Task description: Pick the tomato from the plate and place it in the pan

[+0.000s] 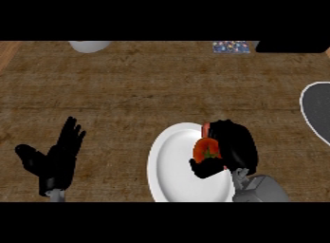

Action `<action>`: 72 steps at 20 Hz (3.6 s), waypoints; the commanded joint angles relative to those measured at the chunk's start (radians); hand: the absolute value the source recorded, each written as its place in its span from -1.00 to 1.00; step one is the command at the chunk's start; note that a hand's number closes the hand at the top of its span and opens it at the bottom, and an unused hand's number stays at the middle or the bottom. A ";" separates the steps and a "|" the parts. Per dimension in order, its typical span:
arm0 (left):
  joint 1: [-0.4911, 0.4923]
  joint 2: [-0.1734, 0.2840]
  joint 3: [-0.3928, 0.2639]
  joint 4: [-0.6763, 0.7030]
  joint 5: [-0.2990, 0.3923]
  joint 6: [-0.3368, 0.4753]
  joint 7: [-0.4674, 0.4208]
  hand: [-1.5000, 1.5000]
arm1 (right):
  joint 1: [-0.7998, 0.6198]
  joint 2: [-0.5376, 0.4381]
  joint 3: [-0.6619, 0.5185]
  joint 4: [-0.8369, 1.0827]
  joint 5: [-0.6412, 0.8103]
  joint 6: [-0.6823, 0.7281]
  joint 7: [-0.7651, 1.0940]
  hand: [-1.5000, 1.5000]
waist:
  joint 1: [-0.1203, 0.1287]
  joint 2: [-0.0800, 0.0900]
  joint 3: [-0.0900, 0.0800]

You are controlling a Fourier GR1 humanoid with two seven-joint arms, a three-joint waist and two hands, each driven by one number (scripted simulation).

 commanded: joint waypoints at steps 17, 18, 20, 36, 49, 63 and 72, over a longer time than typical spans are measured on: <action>0.016 -0.053 -0.019 0.072 -0.026 0.011 -0.012 0.00 | -0.097 -0.102 -0.209 -0.485 0.242 0.095 0.268 1.00 | -0.014 0.021 -0.001; 0.003 -0.023 0.008 0.036 -0.010 0.007 0.027 0.00 | -0.052 -0.163 -0.298 -0.486 0.171 0.084 0.187 1.00 | -0.013 0.021 0.000; 0.049 -0.036 -0.022 -0.009 -0.025 0.011 0.032 0.00 | -0.068 -0.134 -0.336 -0.405 0.175 -0.008 0.165 1.00 | -0.006 0.022 0.000; 0.008 -0.028 -0.014 0.017 -0.032 -0.015 0.036 0.00 | -0.222 -0.376 -0.740 0.342 0.008 -0.350 -0.351 1.00 | 0.011 0.029 0.001; -0.023 -0.045 -0.047 0.000 -0.044 -0.016 0.066 0.00 | -0.417 -0.539 -0.856 1.043 -0.021 -0.427 -0.580 -1.00 | 0.061 0.048 0.004; -0.002 -0.036 -0.005 0.035 -0.014 -0.044 0.020 0.00 | -0.543 -0.539 -1.160 1.204 -0.392 -0.376 -1.058 -1.00 | 0.036 0.042 0.009; 0.019 -0.049 -0.016 0.000 -0.037 -0.010 0.033 0.00 | -0.494 -0.653 -1.360 1.322 -0.625 -0.034 -1.172 -1.00 | 0.017 0.035 0.006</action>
